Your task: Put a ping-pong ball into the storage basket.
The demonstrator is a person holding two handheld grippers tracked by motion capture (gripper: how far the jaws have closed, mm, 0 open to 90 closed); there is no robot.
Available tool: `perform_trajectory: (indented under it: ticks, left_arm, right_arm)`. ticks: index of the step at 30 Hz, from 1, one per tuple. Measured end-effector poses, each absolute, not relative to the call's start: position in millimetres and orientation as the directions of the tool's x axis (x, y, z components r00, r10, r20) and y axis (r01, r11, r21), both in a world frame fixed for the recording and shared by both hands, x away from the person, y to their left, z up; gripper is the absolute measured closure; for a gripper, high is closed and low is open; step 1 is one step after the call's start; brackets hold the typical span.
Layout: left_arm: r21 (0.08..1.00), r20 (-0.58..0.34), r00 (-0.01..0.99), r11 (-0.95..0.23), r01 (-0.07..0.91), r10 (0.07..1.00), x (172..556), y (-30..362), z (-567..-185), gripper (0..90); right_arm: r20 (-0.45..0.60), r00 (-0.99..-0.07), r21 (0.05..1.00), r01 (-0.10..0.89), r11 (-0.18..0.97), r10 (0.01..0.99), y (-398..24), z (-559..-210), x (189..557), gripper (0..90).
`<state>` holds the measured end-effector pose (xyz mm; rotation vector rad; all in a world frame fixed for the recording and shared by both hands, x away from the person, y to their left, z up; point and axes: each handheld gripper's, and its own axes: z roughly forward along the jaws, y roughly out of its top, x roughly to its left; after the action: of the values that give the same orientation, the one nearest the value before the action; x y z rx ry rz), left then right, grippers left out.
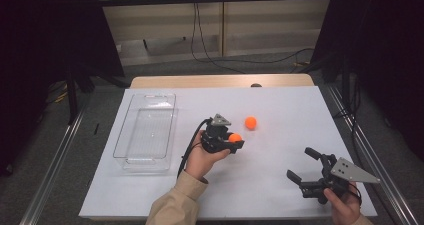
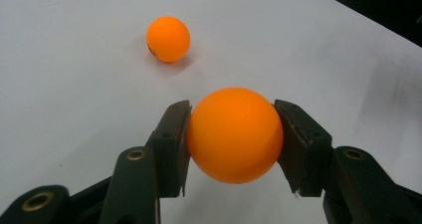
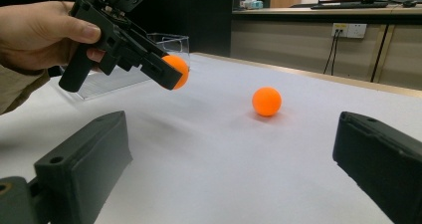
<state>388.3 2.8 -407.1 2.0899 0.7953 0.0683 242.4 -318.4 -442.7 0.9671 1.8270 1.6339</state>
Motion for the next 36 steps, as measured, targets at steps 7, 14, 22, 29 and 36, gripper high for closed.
perform_trajectory:
  ticks: [7,14,22,29,36]
  left_arm:
    - [0.754,-0.222,0.791,-0.414,0.510,0.569,389,8,-405,50.9]
    - [0.758,-0.228,0.783,-0.399,0.515,0.578,389,13,-403,50.9]
    - [0.757,-0.214,0.778,-0.402,0.515,0.591,389,20,-399,50.9]
    - [0.758,-0.221,0.769,-0.391,0.523,0.600,391,26,-398,50.9]
    - [0.758,-0.228,0.757,-0.377,0.532,0.612,391,32,-395,50.9]
  right_arm:
    - [0.088,-0.623,0.984,0.175,0.028,0.777,-318,-443,243,1.1]
    - [0.090,-0.623,0.984,0.177,0.028,0.777,-318,-443,242,1.1]
    - [0.088,-0.622,0.984,0.176,0.030,0.778,-318,-443,243,1.1]
    - [0.086,-0.622,0.984,0.175,0.031,0.778,-318,-443,243,1.1]
    - [0.084,-0.623,0.984,0.173,0.032,0.778,-318,-443,243,1.1]
